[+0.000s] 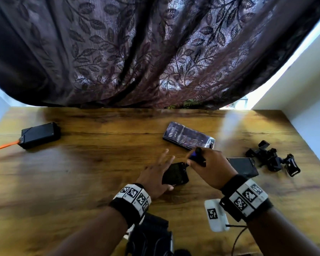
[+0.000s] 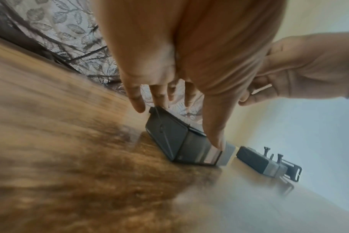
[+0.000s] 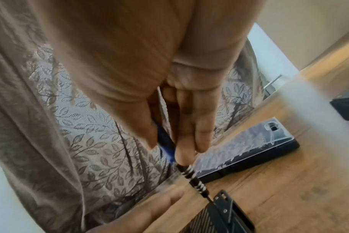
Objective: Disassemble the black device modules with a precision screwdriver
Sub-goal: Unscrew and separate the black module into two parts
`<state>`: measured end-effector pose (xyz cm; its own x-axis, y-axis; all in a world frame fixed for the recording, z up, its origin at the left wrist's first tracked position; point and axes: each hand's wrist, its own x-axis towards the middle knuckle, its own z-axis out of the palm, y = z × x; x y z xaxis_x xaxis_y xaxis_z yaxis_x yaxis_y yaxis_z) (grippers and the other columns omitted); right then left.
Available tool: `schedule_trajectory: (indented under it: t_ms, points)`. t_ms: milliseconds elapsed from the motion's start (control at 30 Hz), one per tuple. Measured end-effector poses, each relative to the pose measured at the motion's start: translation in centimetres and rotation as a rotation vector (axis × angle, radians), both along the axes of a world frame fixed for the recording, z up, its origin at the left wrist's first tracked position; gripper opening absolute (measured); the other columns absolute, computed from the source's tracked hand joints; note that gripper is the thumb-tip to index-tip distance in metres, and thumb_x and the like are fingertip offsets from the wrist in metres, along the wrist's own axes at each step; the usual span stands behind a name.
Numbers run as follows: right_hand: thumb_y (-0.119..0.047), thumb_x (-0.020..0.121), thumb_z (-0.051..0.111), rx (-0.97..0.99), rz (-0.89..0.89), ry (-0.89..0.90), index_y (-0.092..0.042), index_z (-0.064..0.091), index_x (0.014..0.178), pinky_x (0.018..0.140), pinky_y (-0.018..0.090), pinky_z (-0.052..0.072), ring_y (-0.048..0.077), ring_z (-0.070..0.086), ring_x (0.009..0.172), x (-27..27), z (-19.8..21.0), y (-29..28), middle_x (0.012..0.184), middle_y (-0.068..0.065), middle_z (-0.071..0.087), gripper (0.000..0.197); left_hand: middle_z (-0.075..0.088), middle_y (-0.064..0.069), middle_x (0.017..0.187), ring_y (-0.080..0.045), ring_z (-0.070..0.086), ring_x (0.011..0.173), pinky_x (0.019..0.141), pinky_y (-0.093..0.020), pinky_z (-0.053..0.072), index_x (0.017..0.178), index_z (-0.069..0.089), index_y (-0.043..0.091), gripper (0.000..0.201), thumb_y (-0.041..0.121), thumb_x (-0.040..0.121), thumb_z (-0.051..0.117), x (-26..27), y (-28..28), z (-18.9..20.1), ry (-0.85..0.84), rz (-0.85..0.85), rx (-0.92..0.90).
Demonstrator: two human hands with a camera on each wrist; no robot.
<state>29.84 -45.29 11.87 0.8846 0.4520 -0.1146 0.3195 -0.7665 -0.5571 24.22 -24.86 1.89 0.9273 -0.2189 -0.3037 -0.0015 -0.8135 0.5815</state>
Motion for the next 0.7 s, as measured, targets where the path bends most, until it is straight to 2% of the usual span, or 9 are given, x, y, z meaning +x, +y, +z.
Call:
schedule_trajectory:
  t_ms: [33, 100, 133, 200, 267, 333, 467, 567, 700]
  points:
    - [-0.026, 0.092, 0.071, 0.046, -0.053, -0.024, -0.034, 0.067, 0.094, 0.07, 0.003, 0.04, -0.011, 0.061, 0.079, -0.2, 0.1, -0.1, 0.085, -0.019, 0.067, 0.009, -0.022, 0.021, 0.165, -0.023, 0.013, 0.155, 0.121, -0.058, 0.024, 0.16, 0.0, 0.042, 0.107, 0.048, 0.084, 0.076, 0.1, 0.6, -0.2, -0.003, 0.006, -0.036]
    - [-0.025, 0.091, 0.073, 0.143, -0.16, -0.081, -0.035, 0.067, 0.092, 0.073, 0.008, 0.045, -0.007, 0.064, 0.078, -0.6, 0.5, -0.3, 0.084, -0.017, 0.069, 0.012, -0.018, 0.019, 0.167, -0.022, 0.01, 0.156, 0.121, -0.057, 0.026, 0.161, 0.001, 0.041, 0.111, 0.049, 0.082, 0.079, 0.1, 2.0, -0.4, -0.005, 0.046, -0.087]
    - [-0.025, 0.09, 0.074, 0.195, -0.203, -0.106, -0.034, 0.068, 0.091, 0.074, 0.012, 0.049, -0.005, 0.066, 0.078, -0.9, 0.6, -0.5, 0.082, -0.015, 0.071, 0.012, -0.01, 0.017, 0.169, -0.02, 0.01, 0.156, 0.121, -0.056, 0.027, 0.161, 0.005, 0.04, 0.11, 0.049, 0.081, 0.08, 0.0, 2.7, -0.3, -0.004, 0.077, -0.105]
    - [-0.028, 0.086, 0.078, 0.331, -0.272, -0.073, -0.032, 0.068, 0.091, 0.08, 0.025, 0.057, 0.001, 0.071, 0.081, -1.3, 0.1, -1.0, 0.083, -0.008, 0.075, 0.012, 0.012, 0.009, 0.168, -0.021, 0.022, 0.152, 0.12, -0.05, 0.031, 0.159, 0.016, 0.042, 0.104, 0.05, 0.079, 0.082, -0.5, 3.9, -0.6, 0.017, 0.152, -0.158]
    - [-0.035, 0.079, 0.081, 0.507, -0.321, 0.061, -0.035, 0.064, 0.094, 0.085, 0.042, 0.059, 0.017, 0.075, 0.088, -1.8, -0.8, -1.2, 0.09, 0.002, 0.077, 0.023, 0.034, 0.004, 0.159, -0.021, 0.037, 0.143, 0.115, -0.044, 0.036, 0.154, 0.027, 0.047, 0.095, 0.05, 0.077, 0.083, -1.2, 4.8, -0.9, 0.075, 0.216, -0.239]
    - [-0.031, 0.079, 0.082, 0.636, -0.359, 0.176, -0.035, 0.061, 0.096, 0.087, 0.053, 0.058, 0.03, 0.076, 0.092, -2.3, -1.9, -0.8, 0.097, 0.011, 0.076, 0.027, 0.046, 0.004, 0.149, -0.018, 0.046, 0.135, 0.112, -0.042, 0.041, 0.148, 0.036, 0.052, 0.087, 0.052, 0.076, 0.083, -1.4, 5.2, -1.5, 0.103, 0.237, -0.3]
    - [-0.003, 0.092, 0.069, 0.779, -0.438, 0.339, -0.014, 0.057, 0.105, 0.088, 0.053, 0.058, 0.038, 0.075, 0.093, -2.4, -3.1, 1.0, 0.101, 0.024, 0.073, 0.021, 0.043, 0.011, 0.143, -0.015, 0.046, 0.131, 0.111, -0.041, 0.042, 0.139, 0.048, 0.055, 0.073, 0.06, 0.074, 0.08, -1.3, 5.3, -2.4, 0.146, 0.238, -0.352]
    - [-0.004, 0.092, 0.069, 0.745, -0.455, 0.335, -0.011, 0.056, 0.107, 0.089, 0.055, 0.058, 0.034, 0.076, 0.092, -2.2, -3.7, 2.2, 0.098, 0.018, 0.075, 0.021, 0.036, 0.013, 0.145, -0.015, 0.044, 0.13, 0.111, -0.042, 0.042, 0.139, 0.045, 0.058, 0.07, 0.064, 0.076, 0.077, -1.2, 4.9, -2.6, 0.156, 0.224, -0.302]
    - [-0.01, 0.091, 0.072, 0.678, -0.458, 0.322, -0.012, 0.057, 0.108, 0.089, 0.055, 0.059, 0.029, 0.076, 0.091, -1.9, -4.4, 2.7, 0.099, 0.014, 0.076, 0.023, 0.033, 0.012, 0.147, -0.017, 0.043, 0.13, 0.112, -0.046, 0.042, 0.141, 0.044, 0.055, 0.073, 0.069, 0.076, 0.073, -1.2, 4.7, -2.6, 0.144, 0.207, -0.261]
